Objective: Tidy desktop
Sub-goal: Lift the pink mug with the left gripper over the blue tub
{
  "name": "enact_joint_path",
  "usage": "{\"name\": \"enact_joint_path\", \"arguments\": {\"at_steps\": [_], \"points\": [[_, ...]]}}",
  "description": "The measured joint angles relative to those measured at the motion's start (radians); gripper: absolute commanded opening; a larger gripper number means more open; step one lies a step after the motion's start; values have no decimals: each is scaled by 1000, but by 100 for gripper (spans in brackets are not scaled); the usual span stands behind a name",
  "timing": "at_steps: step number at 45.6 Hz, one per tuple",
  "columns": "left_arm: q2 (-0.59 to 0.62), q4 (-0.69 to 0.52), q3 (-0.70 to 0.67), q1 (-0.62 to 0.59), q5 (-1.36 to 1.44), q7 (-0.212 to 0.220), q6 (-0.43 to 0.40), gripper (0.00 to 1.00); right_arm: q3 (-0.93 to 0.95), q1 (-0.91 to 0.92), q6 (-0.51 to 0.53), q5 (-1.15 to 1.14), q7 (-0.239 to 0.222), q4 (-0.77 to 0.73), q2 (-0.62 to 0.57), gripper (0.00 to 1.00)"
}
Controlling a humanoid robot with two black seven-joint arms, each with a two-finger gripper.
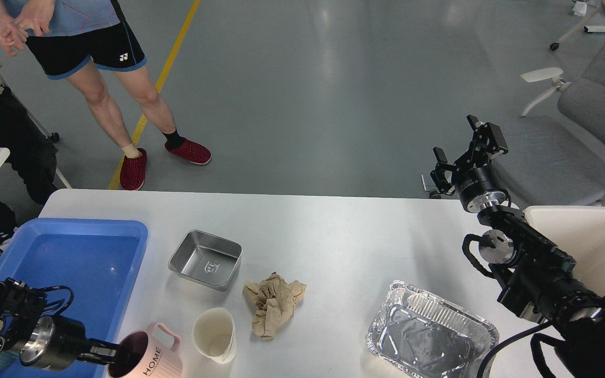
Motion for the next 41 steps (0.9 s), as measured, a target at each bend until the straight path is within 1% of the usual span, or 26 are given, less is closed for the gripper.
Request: {"name": "enact_joint_path", "arguments": {"at_steps": [7, 18, 23, 28, 33, 36, 41], "points": [[6, 1, -1, -5, 9, 1, 0, 0, 0, 0, 0, 0, -1, 0, 0, 100], [31, -8, -1, -66, 13, 1, -10, 0, 0, 7, 0, 0, -1, 0, 4, 100], [65, -21, -1, -108, 18, 5, -27, 0, 0, 8, 0, 0, -1, 0, 5, 100], [141, -47, 0, -160, 50, 7, -63, 0, 0, 10, 0, 0, -1, 0, 3, 100], [227, -85, -1, -251, 65, 7, -115, 0, 0, 15, 0, 0, -1, 0, 4, 100], [277, -99, -2, -340, 67, 4, -157, 0, 0, 15, 0, 0, -1, 0, 5, 100], [334, -108, -5, -504, 68, -3, -252, 0, 0, 15, 0, 0, -1, 1, 5, 100]]}}
